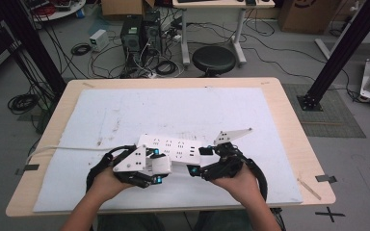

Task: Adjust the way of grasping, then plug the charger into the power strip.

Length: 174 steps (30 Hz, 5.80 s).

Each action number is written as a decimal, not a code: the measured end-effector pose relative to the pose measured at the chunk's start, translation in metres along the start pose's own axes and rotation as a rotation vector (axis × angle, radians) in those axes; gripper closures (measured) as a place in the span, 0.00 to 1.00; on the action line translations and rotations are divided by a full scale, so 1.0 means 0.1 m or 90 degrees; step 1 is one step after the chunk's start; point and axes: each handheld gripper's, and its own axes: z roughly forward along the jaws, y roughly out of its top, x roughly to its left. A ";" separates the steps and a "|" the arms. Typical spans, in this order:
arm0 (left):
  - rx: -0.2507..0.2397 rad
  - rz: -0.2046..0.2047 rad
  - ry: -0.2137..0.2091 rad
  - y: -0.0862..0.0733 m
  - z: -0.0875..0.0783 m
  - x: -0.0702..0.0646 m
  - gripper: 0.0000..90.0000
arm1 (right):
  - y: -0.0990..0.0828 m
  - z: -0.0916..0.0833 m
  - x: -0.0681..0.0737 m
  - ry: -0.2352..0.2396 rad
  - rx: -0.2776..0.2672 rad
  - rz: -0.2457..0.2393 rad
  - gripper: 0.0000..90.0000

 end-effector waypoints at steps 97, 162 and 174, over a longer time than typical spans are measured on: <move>-0.003 -0.226 0.102 -0.06 -0.51 0.59 0.21 | 0.20 -0.40 -0.32 -0.023 -0.087 0.065 0.70; 0.127 -0.300 0.169 -0.56 -1.20 0.65 0.21 | 1.39 1.03 -0.55 -0.026 0.503 -0.236 0.71; 0.113 -0.309 0.180 -0.59 -1.23 0.63 0.21 | 1.34 1.20 -0.57 -0.041 0.564 -0.265 0.71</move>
